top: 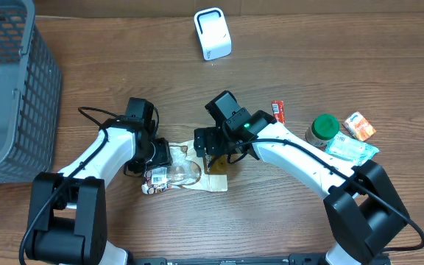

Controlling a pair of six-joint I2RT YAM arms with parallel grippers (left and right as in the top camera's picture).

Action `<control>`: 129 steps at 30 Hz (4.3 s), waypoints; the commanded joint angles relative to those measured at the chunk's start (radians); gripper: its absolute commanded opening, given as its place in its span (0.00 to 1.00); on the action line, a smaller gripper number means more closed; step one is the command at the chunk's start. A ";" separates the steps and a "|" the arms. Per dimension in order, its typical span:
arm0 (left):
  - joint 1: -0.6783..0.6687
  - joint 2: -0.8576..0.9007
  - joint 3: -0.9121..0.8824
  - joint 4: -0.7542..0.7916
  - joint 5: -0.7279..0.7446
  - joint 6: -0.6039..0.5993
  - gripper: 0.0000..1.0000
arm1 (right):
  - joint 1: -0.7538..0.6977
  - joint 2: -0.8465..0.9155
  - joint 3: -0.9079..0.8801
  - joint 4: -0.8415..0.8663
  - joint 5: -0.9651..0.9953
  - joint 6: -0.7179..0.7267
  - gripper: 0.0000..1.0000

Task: Scan the item barcode
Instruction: 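Grasp the Pantree bag edges with both grippers, then release the left gripper and hold the bag with the right gripper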

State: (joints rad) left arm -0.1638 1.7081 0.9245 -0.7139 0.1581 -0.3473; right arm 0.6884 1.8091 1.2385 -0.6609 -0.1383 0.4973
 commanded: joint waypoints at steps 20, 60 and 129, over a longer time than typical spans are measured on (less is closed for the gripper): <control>-0.007 0.050 0.172 -0.151 0.042 0.090 0.61 | 0.004 0.034 -0.122 0.005 -0.005 0.159 0.91; -0.061 0.052 -0.019 -0.035 -0.034 0.085 0.51 | 0.132 0.136 -0.121 0.075 -0.079 0.367 0.70; 0.236 -0.161 0.425 -0.170 -0.360 0.048 1.00 | -0.188 -0.341 -0.119 -0.057 -0.596 -0.237 0.04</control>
State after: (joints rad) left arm 0.0673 1.5307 1.3357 -0.8841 -0.2024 -0.3145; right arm 0.5030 1.4837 1.1213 -0.7212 -0.7185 0.2832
